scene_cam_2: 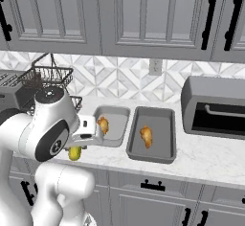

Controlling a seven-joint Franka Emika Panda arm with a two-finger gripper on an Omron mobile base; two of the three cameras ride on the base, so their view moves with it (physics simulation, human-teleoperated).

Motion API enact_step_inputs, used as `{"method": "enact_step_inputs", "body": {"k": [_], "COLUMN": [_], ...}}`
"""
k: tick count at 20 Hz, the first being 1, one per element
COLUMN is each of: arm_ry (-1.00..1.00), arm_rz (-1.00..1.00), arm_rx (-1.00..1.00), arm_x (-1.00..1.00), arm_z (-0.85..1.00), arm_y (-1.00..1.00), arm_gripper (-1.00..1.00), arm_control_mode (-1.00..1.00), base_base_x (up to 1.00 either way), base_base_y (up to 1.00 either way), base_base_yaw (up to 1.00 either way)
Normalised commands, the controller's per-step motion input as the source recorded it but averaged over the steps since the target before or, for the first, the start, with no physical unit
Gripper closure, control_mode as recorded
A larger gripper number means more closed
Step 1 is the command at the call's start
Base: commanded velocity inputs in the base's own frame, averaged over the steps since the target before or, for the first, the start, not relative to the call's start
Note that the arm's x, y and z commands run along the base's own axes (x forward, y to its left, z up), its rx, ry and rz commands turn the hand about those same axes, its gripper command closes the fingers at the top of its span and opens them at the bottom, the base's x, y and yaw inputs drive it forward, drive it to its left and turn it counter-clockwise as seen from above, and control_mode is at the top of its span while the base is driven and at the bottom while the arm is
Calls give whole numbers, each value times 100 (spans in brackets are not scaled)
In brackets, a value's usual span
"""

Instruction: Place one cucumber and one chicken drumstick in each tupperware on the nearby counter, to pack two identical lunches.

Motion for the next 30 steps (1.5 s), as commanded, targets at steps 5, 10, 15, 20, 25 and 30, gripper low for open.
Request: {"method": "enact_step_inputs", "body": {"k": [5, 10, 15, 20, 25, 30], "arm_ry": [0, 0, 1, 6, 15, 24], "arm_rz": [0, 0, 9, 5, 0, 0], "arm_rx": [0, 0, 0, 0, 0, 0], "arm_x": [0, 30, 100, 100, 100, 100], "arm_z": [0, 0, -3, -11, -48, -84], "arm_y": [0, 7, 30, 13, 0, 0], "arm_gripper": [100, 100, 100, 100, 100, 100], "arm_control_mode": [100, -100, -100, -100, -100, -100], "base_base_x": [8, 0, 0, 0, 0, 0], "base_base_y": [0, 0, 0, 0, 0, 0], "base_base_yaw": [0, 0, 0, 0, 0, 0]}}
